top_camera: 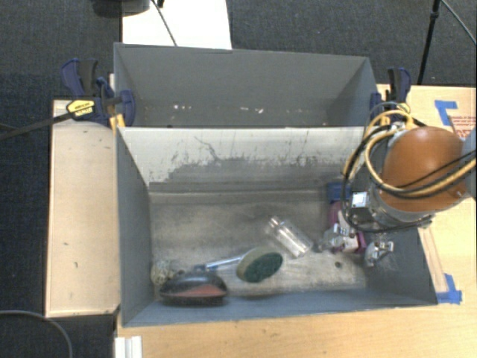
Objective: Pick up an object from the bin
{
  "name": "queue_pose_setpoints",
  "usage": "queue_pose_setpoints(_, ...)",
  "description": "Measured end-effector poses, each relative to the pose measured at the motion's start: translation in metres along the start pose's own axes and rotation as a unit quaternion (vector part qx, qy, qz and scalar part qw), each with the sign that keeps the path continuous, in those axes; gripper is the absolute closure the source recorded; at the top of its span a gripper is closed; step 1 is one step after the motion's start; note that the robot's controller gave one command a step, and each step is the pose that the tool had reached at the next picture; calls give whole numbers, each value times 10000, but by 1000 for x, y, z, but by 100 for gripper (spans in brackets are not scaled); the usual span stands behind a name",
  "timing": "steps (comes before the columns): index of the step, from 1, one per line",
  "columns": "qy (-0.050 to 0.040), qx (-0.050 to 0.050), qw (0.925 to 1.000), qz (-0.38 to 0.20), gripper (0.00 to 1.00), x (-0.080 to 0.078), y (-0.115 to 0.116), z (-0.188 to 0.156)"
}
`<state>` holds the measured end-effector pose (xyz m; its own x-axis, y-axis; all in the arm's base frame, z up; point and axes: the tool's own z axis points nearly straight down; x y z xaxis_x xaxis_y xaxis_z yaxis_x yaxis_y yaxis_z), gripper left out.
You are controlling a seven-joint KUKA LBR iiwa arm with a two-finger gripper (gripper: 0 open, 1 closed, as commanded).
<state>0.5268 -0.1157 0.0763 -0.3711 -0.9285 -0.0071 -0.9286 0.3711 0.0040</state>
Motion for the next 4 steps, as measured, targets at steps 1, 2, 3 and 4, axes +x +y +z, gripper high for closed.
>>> queue_pose_setpoints(1,-8,2,10000,4,100,0,0,-1)
queue_pose_setpoints(2,19,66,9999,150,100,-2,-2,-80)
queue_pose_setpoints(3,25,23,9999,163,0,-1,0,-76)
queue_pose_setpoints(4,20,33,9966,-822,0,-31,-38,5)
